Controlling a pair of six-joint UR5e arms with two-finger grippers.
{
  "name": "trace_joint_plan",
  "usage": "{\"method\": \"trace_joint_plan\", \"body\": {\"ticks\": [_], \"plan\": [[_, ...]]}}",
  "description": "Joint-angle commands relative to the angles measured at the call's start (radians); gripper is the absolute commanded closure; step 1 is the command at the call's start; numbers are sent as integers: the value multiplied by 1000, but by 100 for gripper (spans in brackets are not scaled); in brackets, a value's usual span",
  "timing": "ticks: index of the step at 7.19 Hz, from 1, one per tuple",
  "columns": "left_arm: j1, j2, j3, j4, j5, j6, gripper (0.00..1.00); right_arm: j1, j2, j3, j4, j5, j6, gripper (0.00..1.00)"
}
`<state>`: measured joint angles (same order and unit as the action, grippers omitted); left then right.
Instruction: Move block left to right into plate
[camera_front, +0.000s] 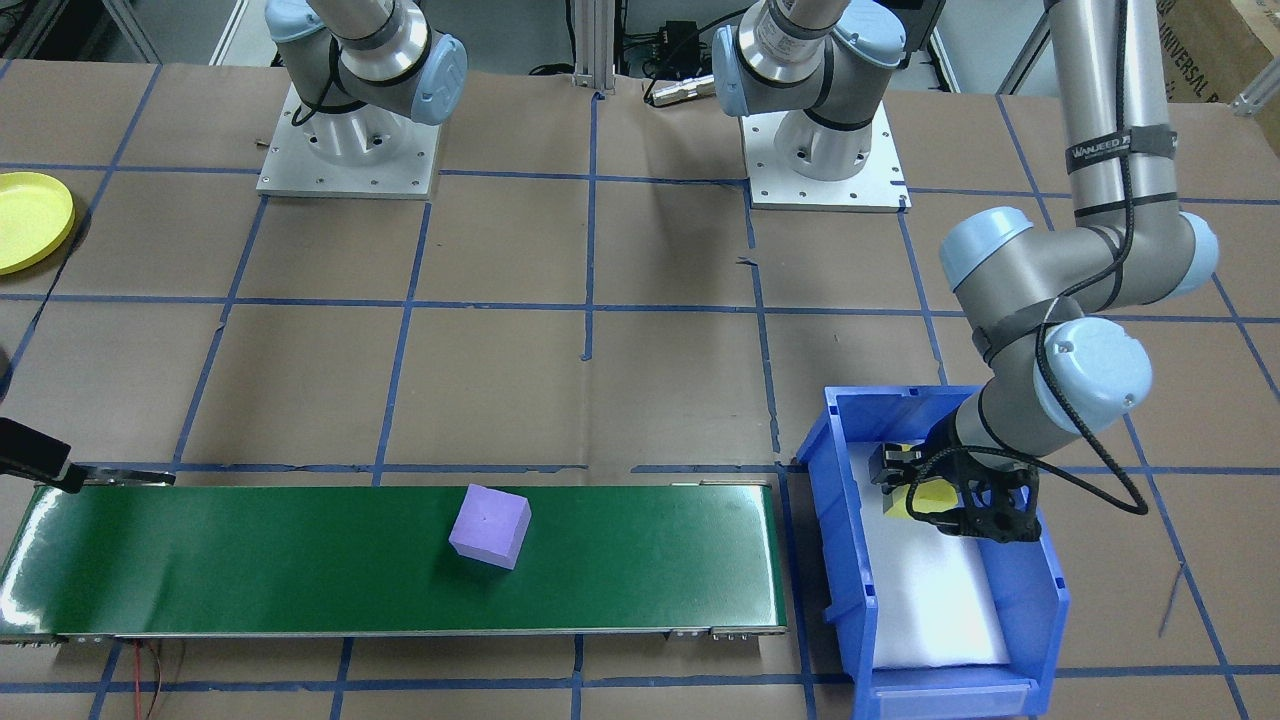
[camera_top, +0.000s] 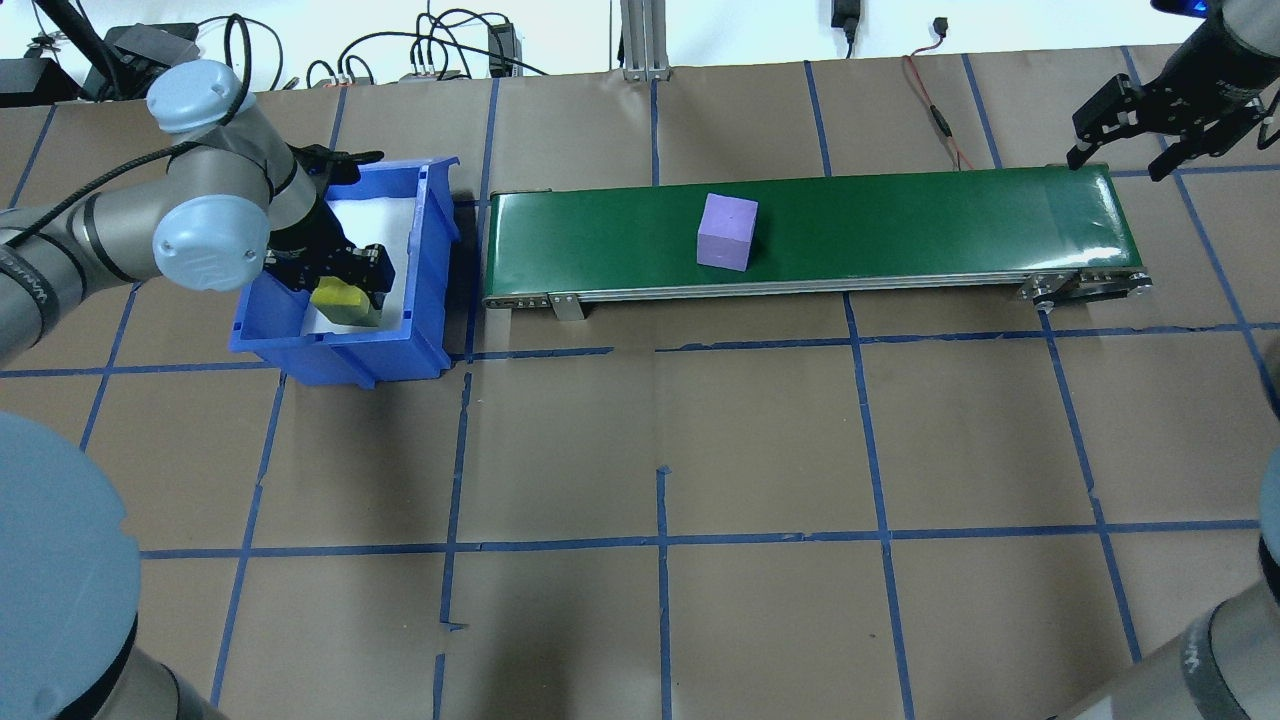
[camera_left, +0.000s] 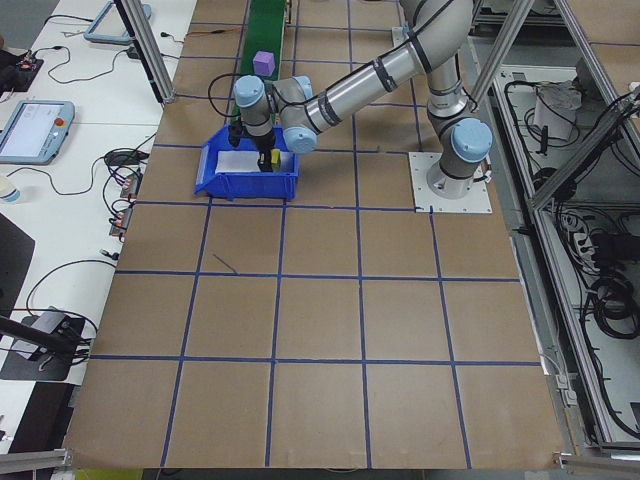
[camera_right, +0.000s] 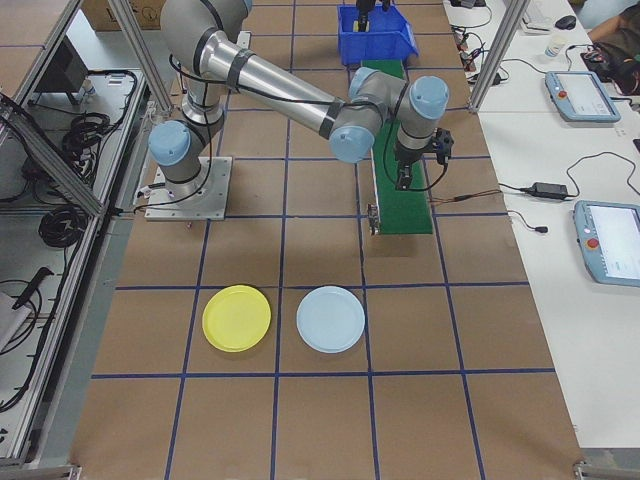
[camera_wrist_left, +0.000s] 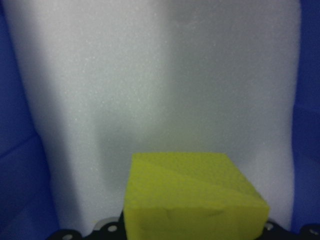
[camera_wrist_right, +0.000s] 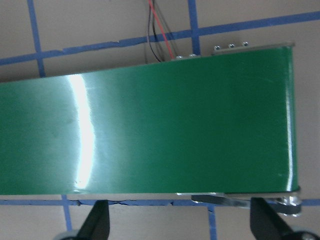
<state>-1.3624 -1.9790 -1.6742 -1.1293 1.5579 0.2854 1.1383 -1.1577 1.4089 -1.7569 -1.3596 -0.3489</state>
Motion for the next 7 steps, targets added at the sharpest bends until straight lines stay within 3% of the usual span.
{"method": "trace_joint_plan", "body": {"ticks": [1, 3, 4, 7], "plan": [[-12, 70, 156, -280, -10, -38, 54, 0, 50, 27, -7, 121, 26, 0], [-128, 91, 192, -287, -7, -150, 54, 0, 40, 61, -21, 125, 33, 0], [-189, 79, 188, -180, -12, -167, 53, 0, 39, 61, -32, 125, 33, 0], [-332, -25, 182, -28, -12, -245, 52, 0, 52, 70, -73, 163, 39, 0]]}}
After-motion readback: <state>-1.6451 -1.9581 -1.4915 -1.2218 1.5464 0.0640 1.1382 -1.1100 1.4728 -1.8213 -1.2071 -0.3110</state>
